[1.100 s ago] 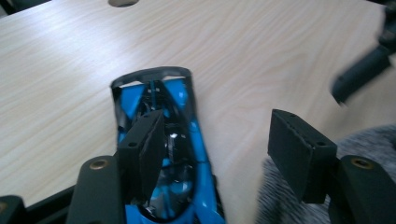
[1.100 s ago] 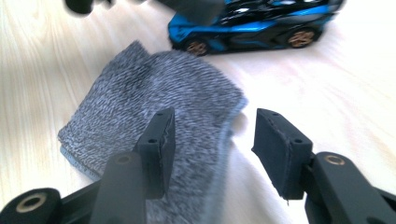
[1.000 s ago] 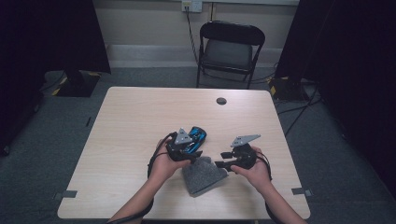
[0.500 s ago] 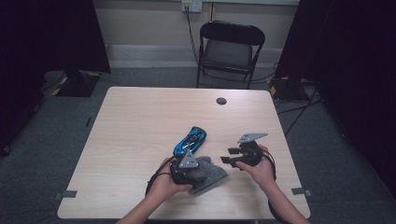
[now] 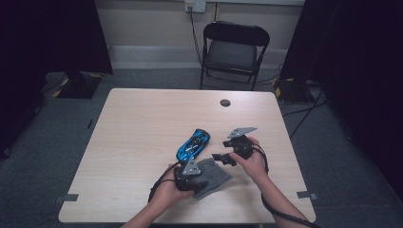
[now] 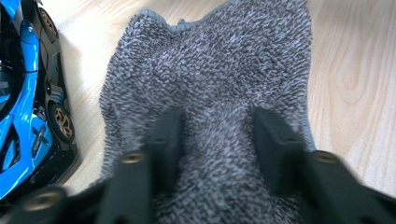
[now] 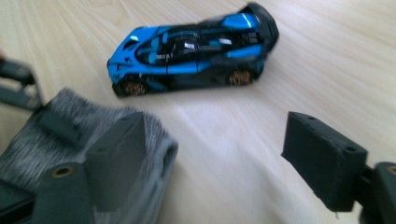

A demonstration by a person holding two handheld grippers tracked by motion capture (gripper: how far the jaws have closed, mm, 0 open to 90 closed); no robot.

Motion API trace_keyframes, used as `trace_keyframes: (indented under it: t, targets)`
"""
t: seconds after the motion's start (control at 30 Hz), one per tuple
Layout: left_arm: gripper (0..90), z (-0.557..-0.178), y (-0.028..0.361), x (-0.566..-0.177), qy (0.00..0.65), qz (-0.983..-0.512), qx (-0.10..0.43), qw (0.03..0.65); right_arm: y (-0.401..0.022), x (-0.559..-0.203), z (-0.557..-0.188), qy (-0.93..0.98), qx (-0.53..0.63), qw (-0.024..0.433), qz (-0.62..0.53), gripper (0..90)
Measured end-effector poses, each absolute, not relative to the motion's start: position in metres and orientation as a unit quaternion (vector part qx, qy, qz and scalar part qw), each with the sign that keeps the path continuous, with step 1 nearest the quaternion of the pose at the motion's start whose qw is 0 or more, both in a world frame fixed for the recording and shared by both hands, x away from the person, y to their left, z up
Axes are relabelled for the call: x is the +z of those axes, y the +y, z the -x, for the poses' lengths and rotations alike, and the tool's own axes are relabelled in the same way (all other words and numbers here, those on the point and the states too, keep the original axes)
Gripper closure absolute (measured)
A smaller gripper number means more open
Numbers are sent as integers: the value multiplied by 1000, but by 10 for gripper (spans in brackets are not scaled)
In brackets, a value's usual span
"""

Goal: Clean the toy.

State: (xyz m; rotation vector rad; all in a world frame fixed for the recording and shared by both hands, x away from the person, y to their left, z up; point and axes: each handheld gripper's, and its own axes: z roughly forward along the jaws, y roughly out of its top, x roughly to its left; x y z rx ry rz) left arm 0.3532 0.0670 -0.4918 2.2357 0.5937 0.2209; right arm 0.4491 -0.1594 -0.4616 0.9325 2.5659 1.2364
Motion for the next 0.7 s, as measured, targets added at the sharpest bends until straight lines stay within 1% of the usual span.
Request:
trace_keyframes:
  t: [0.1,0.17,0.23,0.37,0.4,0.57,0.7]
  targets:
    - [727,-352,66,-490,240,-882,84,396,-145,-460,-456,857,414,70,-298,191]
    - [761,-352,67,-489,247,-880,78,399,-135,-459,-462,860,415,73,-287,193]
    - [775,-352,73,-486,258,-878,69,398,-125,-458,-466,862,417,77,-277,193]
    - [779,-349,87,-477,268,-878,72,391,-108,-461,-472,865,414,82,-270,196]
    - [779,-348,100,-472,284,-873,75,389,-104,-462,-473,868,410,81,-268,194]
    - [779,-348,135,-465,323,-861,75,385,-90,-463,-478,869,408,79,-266,186]
    - [779,-348,153,-461,344,-853,87,382,-81,-460,-481,874,405,90,-251,181]
